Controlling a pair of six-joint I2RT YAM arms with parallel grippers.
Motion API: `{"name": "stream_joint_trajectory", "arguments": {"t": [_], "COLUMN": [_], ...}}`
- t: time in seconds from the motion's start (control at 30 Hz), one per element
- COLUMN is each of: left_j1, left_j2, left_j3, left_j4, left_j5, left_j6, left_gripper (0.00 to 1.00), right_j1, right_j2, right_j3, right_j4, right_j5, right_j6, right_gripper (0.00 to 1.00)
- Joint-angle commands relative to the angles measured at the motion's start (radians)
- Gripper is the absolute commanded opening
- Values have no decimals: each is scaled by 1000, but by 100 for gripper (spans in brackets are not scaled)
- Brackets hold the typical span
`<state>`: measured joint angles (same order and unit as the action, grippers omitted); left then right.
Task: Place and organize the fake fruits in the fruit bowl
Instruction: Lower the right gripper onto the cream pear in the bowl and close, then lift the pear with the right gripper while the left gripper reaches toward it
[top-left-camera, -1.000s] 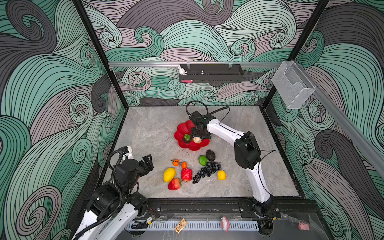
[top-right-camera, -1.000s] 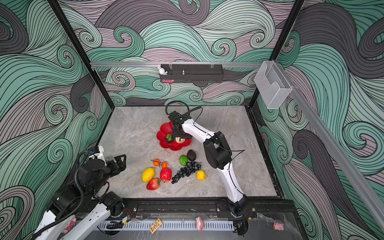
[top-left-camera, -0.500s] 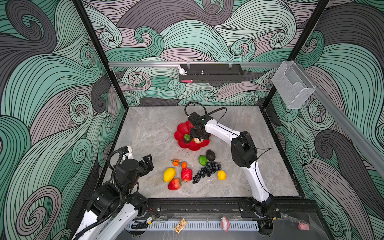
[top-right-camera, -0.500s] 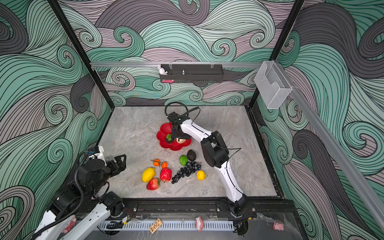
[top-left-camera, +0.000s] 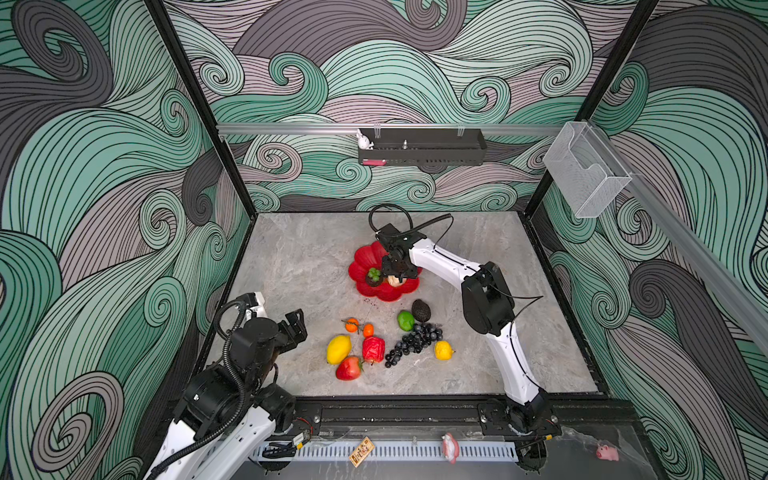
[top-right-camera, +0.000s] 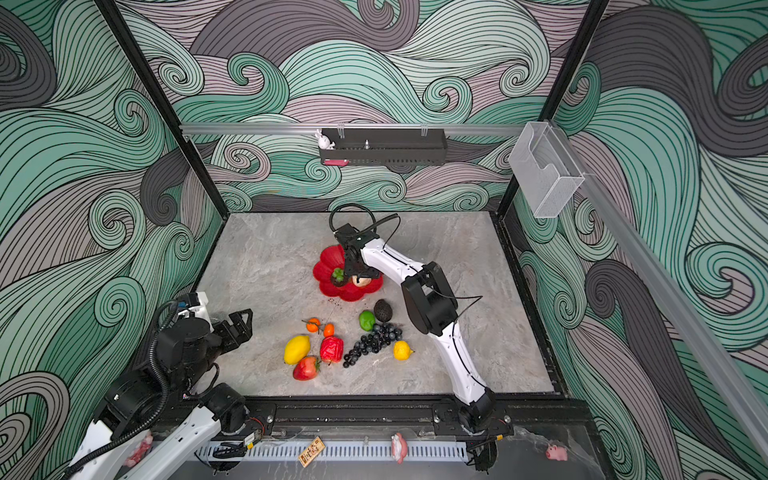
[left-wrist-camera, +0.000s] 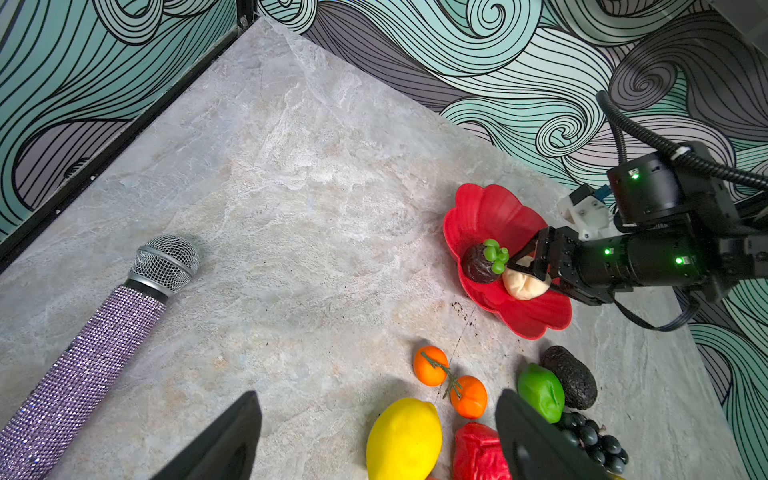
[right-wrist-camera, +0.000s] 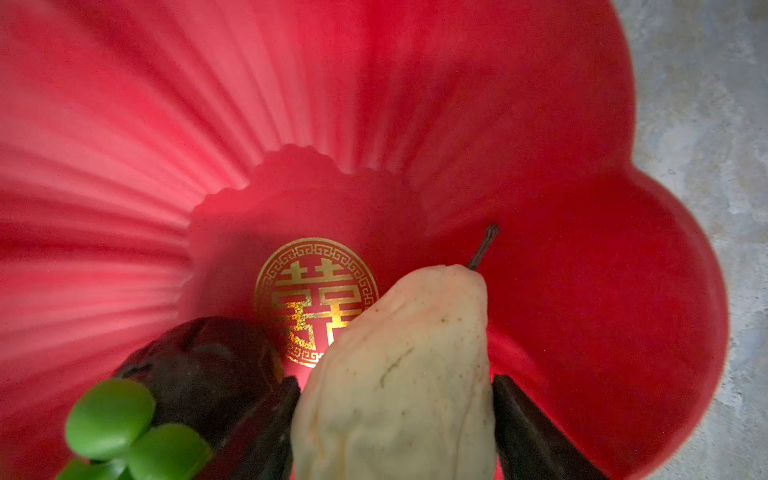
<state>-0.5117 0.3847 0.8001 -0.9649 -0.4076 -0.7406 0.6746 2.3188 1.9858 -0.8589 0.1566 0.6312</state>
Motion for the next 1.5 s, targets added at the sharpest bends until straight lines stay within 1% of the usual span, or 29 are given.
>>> {"name": "stream_joint_trajectory", "arguments": {"t": [0.0,0.1,0.2,0.3,0.4,0.53,0.6,0.63,0.77,0.87,0.97,1.17,1.27,1.47], "left_j1": [5,6,5,6,6,11,23,35,106,149,162,177,183,187], "left_j2": [19,35,54,93,162,309,395,439,637,789,905,1058,1118,1227], "left_j3": [-7,-7,-8,2,35,120,173,204,315,376,431,493,509,582], "left_j4": [9,17,35,72,114,160,184,196,278,337,388,465,511,476], "left_j5": [-1,16,41,81,131,217,279,321,553,679,775,863,922,995], "left_j6": [12,15,17,24,44,77,94,99,97,65,62,15,-12,-12], "left_gripper": [90,90,90,90,90,90,90,90,91,91,91,91,90,89], "right_j1": [1,3,2,2,2,1,2,3,2,2,2,6,15,35], "right_j2": [3,-18,-59,-131,-208,-325,-381,-410,-504,-554,-589,-643,-661,-671], "right_j3": [-1,-11,-41,-112,-185,-316,-391,-433,-590,-670,-730,-852,-890,-917], "right_j4": [-9,-9,17,97,175,327,417,466,675,792,867,1046,1102,1155], "right_j5": [19,38,54,56,55,7,-22,-37,-120,-188,-239,-338,-357,-370], "right_j6": [-8,-19,-41,-82,-144,-249,-295,-313,-388,-425,-445,-486,-501,-517], "right_gripper": [67,63,62,62,62,61,60,60,60,59,58,56,56,55]}}
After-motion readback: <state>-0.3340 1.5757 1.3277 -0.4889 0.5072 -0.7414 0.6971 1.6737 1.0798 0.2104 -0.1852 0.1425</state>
